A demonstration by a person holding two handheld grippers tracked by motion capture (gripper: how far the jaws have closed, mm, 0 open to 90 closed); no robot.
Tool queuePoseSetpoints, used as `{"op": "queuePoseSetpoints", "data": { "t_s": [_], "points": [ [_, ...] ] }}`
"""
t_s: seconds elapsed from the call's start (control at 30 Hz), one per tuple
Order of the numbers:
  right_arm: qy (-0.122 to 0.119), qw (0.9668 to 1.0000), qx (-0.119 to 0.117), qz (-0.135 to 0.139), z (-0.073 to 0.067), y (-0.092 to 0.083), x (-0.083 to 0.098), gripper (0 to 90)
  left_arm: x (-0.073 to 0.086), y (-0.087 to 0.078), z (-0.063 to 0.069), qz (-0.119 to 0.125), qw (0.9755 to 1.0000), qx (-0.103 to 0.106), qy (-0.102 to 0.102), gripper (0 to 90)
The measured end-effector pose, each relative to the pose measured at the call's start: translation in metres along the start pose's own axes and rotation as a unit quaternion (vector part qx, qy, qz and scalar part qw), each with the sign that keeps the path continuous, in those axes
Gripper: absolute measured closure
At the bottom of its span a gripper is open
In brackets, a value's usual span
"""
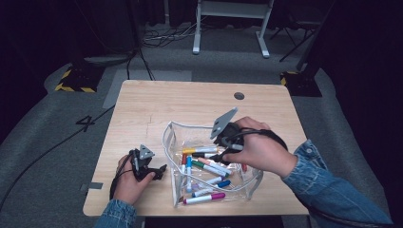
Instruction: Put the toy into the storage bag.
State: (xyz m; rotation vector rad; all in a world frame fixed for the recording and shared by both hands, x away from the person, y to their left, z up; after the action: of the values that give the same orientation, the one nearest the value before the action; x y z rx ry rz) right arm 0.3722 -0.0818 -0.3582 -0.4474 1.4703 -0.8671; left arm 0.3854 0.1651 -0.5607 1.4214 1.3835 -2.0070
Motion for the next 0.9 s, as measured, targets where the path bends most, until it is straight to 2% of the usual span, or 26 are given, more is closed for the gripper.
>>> {"op": "queuePoseSetpoints", "data": {
  "t_s": [0.13,0.23,0.27,0.37,0.57,0.7,0.8,0.9],
  "points": [
    [0.034,0.9981,0.035,0.037,0.021,-0.031,0.004,49.2,0.0,0.0,0.0,0.0,1.0,0.0,0.001,12.1],
    [0.065,0.9943,0.061,0.059,0.038,-0.053,0.013,50.0,0.0,0.0,0.0,0.0,1.0,-0.001,0.0,12.1],
    [0.085,0.9912,0.074,0.07,0.047,-0.062,0.02,51.1,0.0,0.0,0.0,0.0,1.0,0.0,-0.001,12.1],
    [0.117,0.9849,0.094,0.086,0.062,-0.075,0.033,52.6,0.0,0.0,0.0,0.0,1.0,0.0,0.001,12.1],
    [0.193,0.9647,0.142,0.11,0.101,-0.102,0.072,56.1,0.0,0.0,0.0,0.0,1.0,0.0,0.0,12.1],
    [0.232,0.9546,0.164,0.09,0.121,-0.103,0.105,55.7,0.0,0.0,0.0,0.0,1.0,-0.001,0.002,12.1],
    [0.247,0.9499,0.177,0.074,0.129,-0.094,0.129,53.0,0.0,0.0,0.0,0.0,1.0,0.001,-0.001,12.1],
    [0.254,0.9478,0.184,0.054,0.133,-0.081,0.151,51.6,0.0,0.0,0.0,0.0,1.0,0.0,0.001,12.1]
  ]
}}
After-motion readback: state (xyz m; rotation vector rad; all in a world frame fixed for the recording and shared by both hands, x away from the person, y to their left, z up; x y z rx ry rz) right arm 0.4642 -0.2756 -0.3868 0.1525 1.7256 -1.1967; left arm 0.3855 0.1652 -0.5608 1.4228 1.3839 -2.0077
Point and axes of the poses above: each handheld gripper's, and its own axes: y roughly forward along the jaws, x roughly out of its underside, z roughly to its right, the point moved 6 cm from there along y, roughly forward along the jaws, and after that the axes turned 15 degrees about z, right-handed, at the moved point
